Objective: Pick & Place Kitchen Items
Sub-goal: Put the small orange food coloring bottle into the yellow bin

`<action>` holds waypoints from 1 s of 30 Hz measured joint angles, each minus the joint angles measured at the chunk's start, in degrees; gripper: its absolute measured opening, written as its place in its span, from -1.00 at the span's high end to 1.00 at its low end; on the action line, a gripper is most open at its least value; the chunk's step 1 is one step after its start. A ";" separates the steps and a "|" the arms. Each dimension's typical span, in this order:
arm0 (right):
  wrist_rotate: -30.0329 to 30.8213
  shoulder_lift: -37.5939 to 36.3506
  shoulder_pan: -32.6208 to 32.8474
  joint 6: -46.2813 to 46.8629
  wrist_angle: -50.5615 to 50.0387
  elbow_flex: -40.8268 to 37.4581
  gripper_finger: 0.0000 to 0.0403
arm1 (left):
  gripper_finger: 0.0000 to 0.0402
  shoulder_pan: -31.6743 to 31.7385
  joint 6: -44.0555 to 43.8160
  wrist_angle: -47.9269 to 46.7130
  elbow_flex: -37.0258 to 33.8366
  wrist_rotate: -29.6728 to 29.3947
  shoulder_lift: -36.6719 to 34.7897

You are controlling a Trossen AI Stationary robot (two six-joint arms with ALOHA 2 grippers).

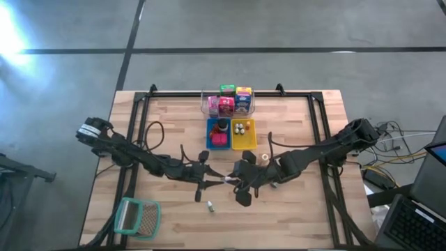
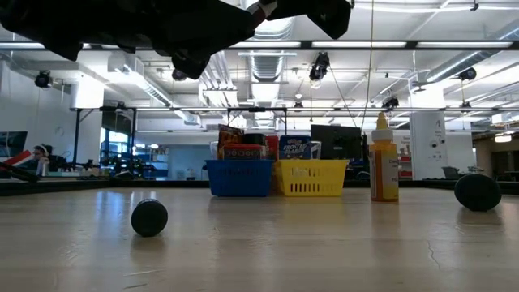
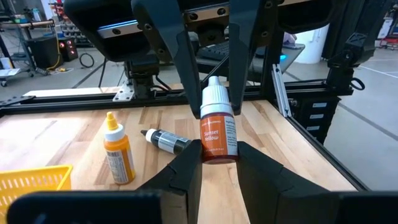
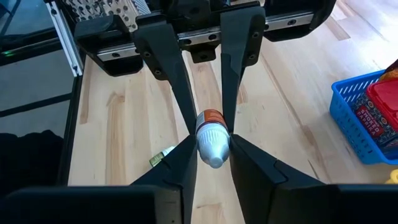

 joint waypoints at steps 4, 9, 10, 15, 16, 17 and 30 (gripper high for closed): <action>0.01 0.00 -0.02 0.00 0.07 0.00 0.55 | 0.53 0.00 -0.04 -0.01 0.00 0.00 0.00; 0.17 0.00 -0.07 -0.02 0.97 0.00 0.53 | 0.53 0.07 -0.03 -0.01 0.00 0.03 0.00; 0.20 0.00 -0.07 -0.02 1.18 0.00 0.54 | 0.53 0.07 -0.02 -0.02 0.01 0.04 0.00; 0.20 0.00 -0.07 -0.02 1.36 0.00 0.63 | 0.53 0.07 -0.02 -0.10 0.08 0.16 0.00; 0.20 0.00 -0.07 -0.04 1.36 0.00 0.64 | 0.53 0.07 -0.03 -0.13 0.09 0.15 0.00; 0.21 0.00 -0.07 -0.04 1.36 0.00 0.66 | 0.53 0.07 -0.05 -0.14 0.09 0.15 0.00; 0.00 0.00 -0.04 -0.04 1.36 0.00 0.41 | 0.53 0.11 -0.04 -0.07 0.09 -0.07 0.00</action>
